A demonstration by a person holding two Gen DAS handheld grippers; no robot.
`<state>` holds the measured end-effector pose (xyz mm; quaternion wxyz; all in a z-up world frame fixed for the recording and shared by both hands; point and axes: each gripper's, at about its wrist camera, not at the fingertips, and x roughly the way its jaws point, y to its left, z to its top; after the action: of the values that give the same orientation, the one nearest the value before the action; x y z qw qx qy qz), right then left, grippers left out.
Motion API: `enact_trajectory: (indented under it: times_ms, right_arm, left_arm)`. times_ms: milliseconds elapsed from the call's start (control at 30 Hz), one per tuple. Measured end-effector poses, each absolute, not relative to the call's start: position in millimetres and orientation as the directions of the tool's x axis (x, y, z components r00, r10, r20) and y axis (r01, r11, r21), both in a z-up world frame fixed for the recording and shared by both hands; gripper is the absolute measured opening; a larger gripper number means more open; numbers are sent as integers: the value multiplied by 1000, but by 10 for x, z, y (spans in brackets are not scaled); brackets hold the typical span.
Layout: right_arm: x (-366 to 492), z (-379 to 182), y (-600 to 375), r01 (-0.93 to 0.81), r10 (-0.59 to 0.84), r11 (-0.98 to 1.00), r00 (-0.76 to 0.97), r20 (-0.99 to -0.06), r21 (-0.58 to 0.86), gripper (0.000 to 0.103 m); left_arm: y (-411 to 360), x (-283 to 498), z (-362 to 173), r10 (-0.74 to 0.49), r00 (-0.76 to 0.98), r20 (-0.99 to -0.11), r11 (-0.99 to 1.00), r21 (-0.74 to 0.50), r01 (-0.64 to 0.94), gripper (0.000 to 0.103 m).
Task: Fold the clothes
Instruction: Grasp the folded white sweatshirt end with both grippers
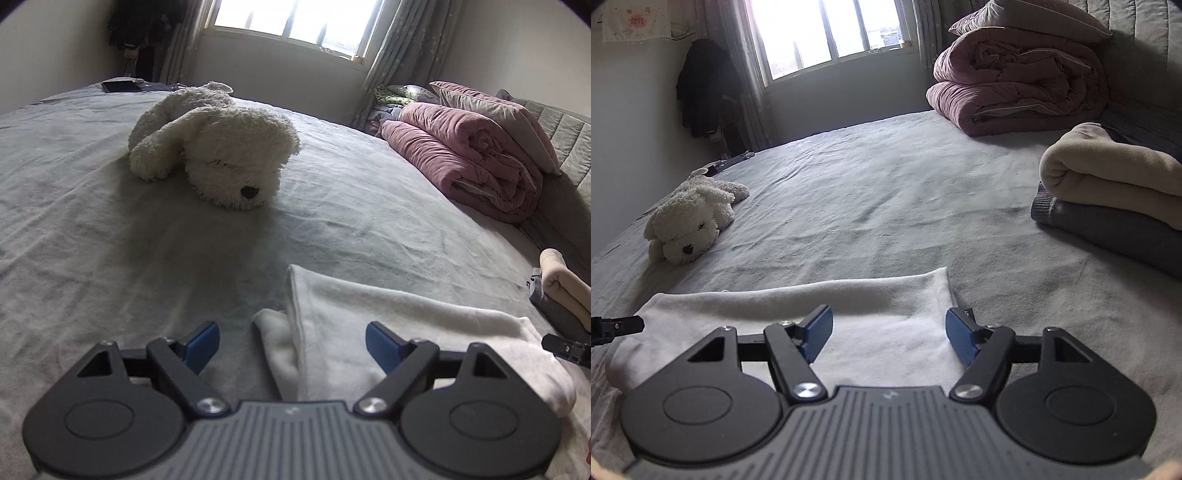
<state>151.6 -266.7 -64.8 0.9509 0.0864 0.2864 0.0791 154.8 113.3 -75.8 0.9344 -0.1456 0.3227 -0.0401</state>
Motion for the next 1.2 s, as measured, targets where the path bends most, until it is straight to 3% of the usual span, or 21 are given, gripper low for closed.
enact_trajectory:
  times_ms: [133,367,567,600,633,667,700,1000,1067,1200]
  right_arm:
    - [1353,-556,-2736,-86,209,967,813,-544,242,71]
    - [1025,-510,-2808,-79,255,943,796,-548,325,71]
    - [956,-551,-2660,-91,283,930,794,-537,355,71]
    - [952,-552,-2623,-95,285,930,798,-530,356,68]
    - [947,-548,-2586,-102,285,931,805,-521,351,56]
    - [942,-540,-2550,-111,283,933,813,-509,342,44]
    - [947,-537,-2504,-120,281,937,819,-501,328,41]
    - [1137,-577,-1964,-249,356,929,805,-474,274,32]
    - [1211,-569,-1850,-265,370,924,806,-462,278,25]
    - [1369,-685,-1701,-257,392,911,784,-482,322,15]
  left_arm:
    - [1302,1390,-650,-208,763,-612,921,-385,-57,87]
    - [1522,1119,-823,-414,666,-621,759,-640,-125,85]
    - [1496,1008,-1111,-551,630,-548,548,-806,-222,77]
    - [1457,1003,-1145,-554,641,-532,523,-821,-229,77]
    - [1419,999,-1179,-556,652,-516,498,-834,-235,76]
    - [1390,994,-1211,-543,674,-501,475,-845,-246,76]
    - [1355,993,-1251,-518,699,-493,457,-850,-261,76]
    - [894,931,-1269,-186,856,-482,385,-837,-388,74]
    - [787,928,-1232,-123,863,-490,390,-823,-412,73]
    - [712,885,-1206,-44,858,-511,402,-796,-453,59]
